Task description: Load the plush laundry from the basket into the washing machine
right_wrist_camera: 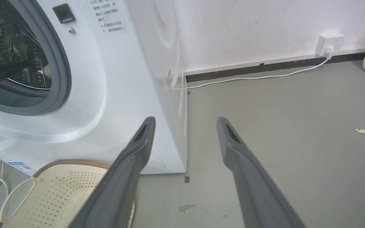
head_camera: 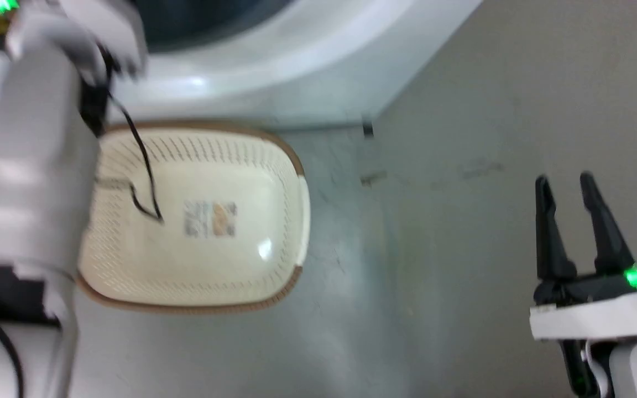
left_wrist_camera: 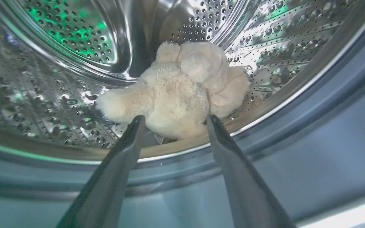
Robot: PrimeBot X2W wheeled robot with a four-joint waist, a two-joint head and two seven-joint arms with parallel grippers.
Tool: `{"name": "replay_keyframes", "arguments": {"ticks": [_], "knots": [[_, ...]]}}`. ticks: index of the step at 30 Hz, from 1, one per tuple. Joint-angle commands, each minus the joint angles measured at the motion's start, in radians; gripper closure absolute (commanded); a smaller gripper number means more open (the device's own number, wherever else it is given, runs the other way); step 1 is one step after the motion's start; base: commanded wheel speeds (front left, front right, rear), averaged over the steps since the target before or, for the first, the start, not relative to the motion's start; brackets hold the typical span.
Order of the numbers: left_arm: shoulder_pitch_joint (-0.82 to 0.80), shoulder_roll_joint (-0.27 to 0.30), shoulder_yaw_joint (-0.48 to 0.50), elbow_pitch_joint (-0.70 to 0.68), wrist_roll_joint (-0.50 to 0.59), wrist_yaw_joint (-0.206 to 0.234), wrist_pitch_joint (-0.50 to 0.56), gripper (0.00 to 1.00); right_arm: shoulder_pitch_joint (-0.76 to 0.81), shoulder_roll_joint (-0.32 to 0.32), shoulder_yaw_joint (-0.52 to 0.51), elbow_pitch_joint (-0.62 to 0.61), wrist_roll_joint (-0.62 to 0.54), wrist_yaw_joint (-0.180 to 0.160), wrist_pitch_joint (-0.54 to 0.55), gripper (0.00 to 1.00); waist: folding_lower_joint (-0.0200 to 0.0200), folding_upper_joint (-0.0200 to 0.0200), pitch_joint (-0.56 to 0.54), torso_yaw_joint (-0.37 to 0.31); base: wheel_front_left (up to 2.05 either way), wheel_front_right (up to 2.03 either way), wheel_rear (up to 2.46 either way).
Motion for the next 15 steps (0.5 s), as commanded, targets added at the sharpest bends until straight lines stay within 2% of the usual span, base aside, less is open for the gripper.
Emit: {"name": "replay_keyframes", "arguments": {"ticks": [1, 2, 3, 4, 6, 7, 8, 9, 12, 15], "knots": [[0.057, -0.007, 0.006, -0.008, -0.015, -0.002, -0.026, 0.0, 0.027, -0.008, -0.002, 0.004, -0.015, 0.001, -0.004, 0.0, 0.0002, -0.0001, -0.176, 0.067, 0.0, 0.0, 0.0], [0.057, -0.007, 0.006, -0.008, -0.015, -0.002, -0.026, 0.0, 0.027, -0.008, -0.002, 0.004, -0.015, 0.001, -0.004, 0.0, 0.0002, -0.0001, -0.176, 0.067, 0.0, 0.0, 0.0], [0.151, -0.021, 0.008, -0.035, -0.028, -0.005, -0.048, 0.0, 0.061, -0.01, -0.007, 0.008, -0.033, 0.001, -0.004, 0.0, 0.0002, -0.0001, -0.254, 0.086, 0.0, 0.0, 0.0], [0.151, -0.021, 0.008, -0.035, -0.028, -0.005, -0.048, 0.0, 0.061, -0.01, -0.007, 0.008, -0.033, 0.001, -0.004, 0.0, 0.0002, -0.0001, -0.254, 0.086, 0.0, 0.0, 0.0], [0.308, -0.034, 0.013, -0.104, -0.045, -0.001, -0.061, 0.0, 0.111, -0.005, -0.03, 0.012, -0.058, 0.001, -0.004, 0.0, 0.0002, -0.0001, -0.356, 0.116, 0.0, 0.0, 0.0], [0.308, -0.034, 0.013, -0.104, -0.045, -0.001, -0.061, 0.0, 0.111, -0.005, -0.03, 0.012, -0.058, 0.001, -0.004, 0.0, 0.0002, -0.0001, -0.356, 0.116, 0.0, 0.0, 0.0], [0.418, -0.041, 0.015, -0.161, -0.058, -0.008, -0.063, 0.0, 0.144, 0.002, -0.042, 0.01, -0.072, 0.001, -0.004, 0.0, 0.0002, -0.0001, -0.412, 0.137, 0.0, 0.0, 0.0], [0.418, -0.041, 0.015, -0.161, -0.058, -0.008, -0.063, 0.0, 0.144, 0.002, -0.042, 0.01, -0.072, 0.001, -0.004, 0.0, 0.0002, -0.0001, -0.412, 0.137, 0.0, 0.0, 0.0], [0.589, -0.055, 0.044, -0.268, -0.111, -0.029, -0.064, 0.0, 0.19, 0.01, -0.045, 0.012, -0.094, 0.001, -0.004, 0.0, 0.0002, -0.0001, -0.49, 0.166, 0.0, 0.0, 0.0], [0.758, -0.052, 0.061, -0.383, -0.131, -0.025, -0.065, 0.0, 0.236, 0.017, -0.049, 0.018, -0.114, 0.001, -0.004, 0.0, 0.0002, -0.0001, -0.554, 0.19, 0.0, 0.0, 0.0]]}}
